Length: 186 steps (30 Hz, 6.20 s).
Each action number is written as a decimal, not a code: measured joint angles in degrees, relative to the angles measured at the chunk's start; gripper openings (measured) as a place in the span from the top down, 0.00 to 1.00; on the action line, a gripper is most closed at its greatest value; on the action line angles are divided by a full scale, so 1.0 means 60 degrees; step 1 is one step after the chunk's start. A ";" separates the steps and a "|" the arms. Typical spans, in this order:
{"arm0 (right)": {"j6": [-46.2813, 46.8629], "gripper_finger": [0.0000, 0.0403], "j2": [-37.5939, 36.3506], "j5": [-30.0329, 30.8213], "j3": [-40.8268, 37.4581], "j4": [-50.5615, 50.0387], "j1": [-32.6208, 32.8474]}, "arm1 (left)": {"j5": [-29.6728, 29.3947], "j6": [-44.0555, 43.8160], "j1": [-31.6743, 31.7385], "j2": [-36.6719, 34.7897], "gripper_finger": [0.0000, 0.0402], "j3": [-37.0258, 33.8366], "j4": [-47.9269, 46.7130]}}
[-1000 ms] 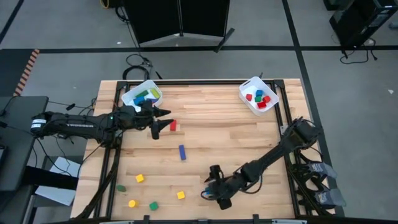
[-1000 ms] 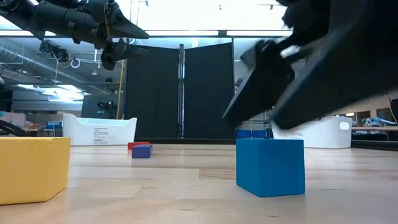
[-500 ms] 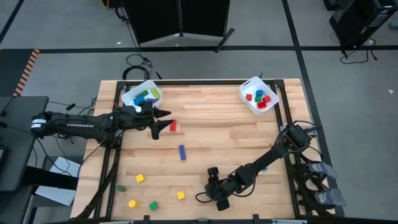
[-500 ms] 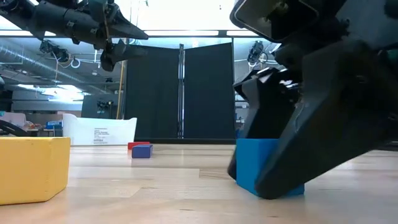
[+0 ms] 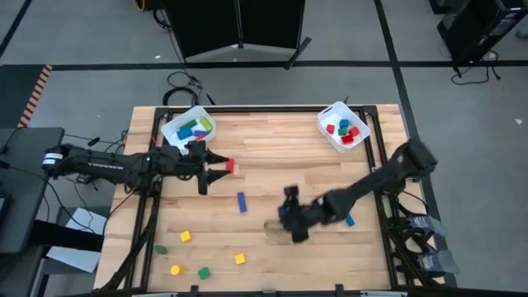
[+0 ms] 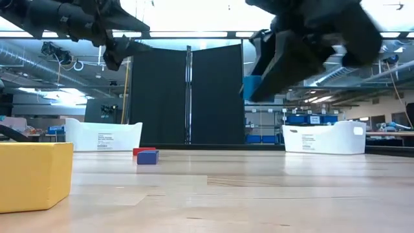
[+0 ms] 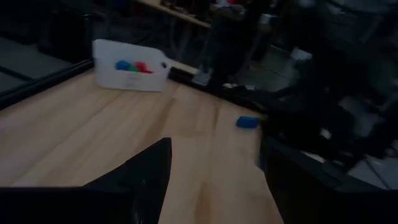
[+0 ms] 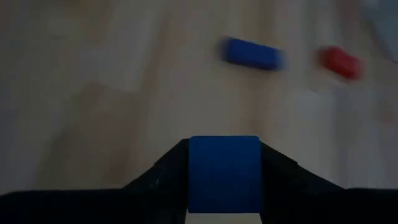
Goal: Sort blocks by size
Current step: Put the small blue block into the right white bin, then put the large violet block into the left white bin
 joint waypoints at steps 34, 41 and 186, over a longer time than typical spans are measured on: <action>0.3283 0.14 -0.6132 0.1437 -0.5163 -0.0016 -0.9907 | -0.2323 -0.1521 -0.2089 0.2042 0.44 0.3228 -0.6203; 0.2499 0.13 -0.6192 0.0779 -0.5159 0.1659 -0.8851 | -0.1656 -0.2308 -0.2616 0.2704 0.44 0.3971 -0.8401; 0.0789 0.33 -0.3995 -0.0105 -0.5134 0.9016 -0.3032 | -0.3332 -0.4301 0.3974 0.6659 0.74 0.7293 -1.3846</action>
